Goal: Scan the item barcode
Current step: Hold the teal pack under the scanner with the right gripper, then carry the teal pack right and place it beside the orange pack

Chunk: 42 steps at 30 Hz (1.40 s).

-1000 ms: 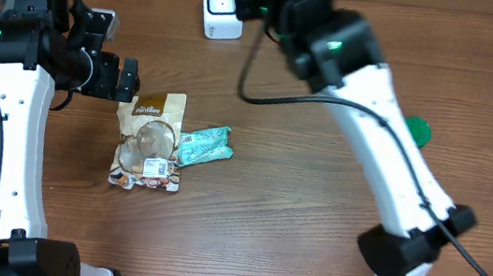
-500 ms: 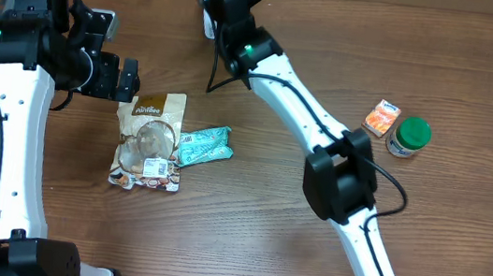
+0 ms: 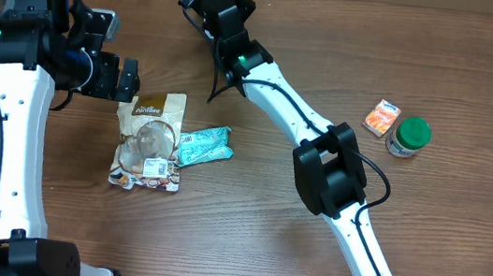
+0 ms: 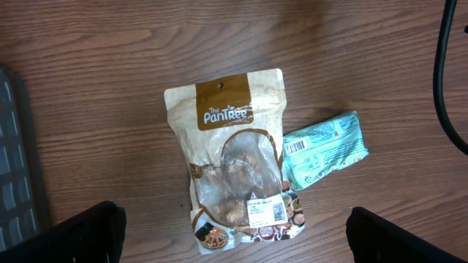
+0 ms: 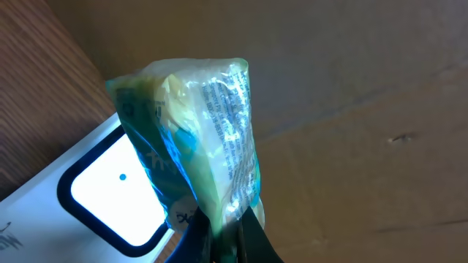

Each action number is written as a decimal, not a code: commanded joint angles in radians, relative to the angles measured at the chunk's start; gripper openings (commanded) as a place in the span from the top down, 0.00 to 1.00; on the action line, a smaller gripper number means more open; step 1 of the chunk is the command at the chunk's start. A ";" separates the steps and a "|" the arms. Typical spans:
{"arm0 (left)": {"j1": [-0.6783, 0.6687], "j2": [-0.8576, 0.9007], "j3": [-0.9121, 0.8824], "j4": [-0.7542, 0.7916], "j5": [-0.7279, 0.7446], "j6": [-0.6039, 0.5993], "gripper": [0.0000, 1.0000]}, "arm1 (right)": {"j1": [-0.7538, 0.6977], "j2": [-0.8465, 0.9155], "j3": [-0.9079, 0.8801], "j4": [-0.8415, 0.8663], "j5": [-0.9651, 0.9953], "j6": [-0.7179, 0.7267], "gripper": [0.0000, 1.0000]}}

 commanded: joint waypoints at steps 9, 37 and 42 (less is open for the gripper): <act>-0.002 -0.012 0.019 0.004 0.000 0.019 0.01 | -0.008 -0.005 0.000 0.009 -0.044 0.007 0.96; -0.002 -0.012 0.019 0.004 0.000 0.019 0.01 | -0.247 -0.568 -0.001 -1.233 -0.527 1.233 0.96; -0.002 -0.012 0.019 0.004 0.000 0.019 0.00 | -0.402 -0.540 -0.077 -1.415 -0.499 1.400 0.96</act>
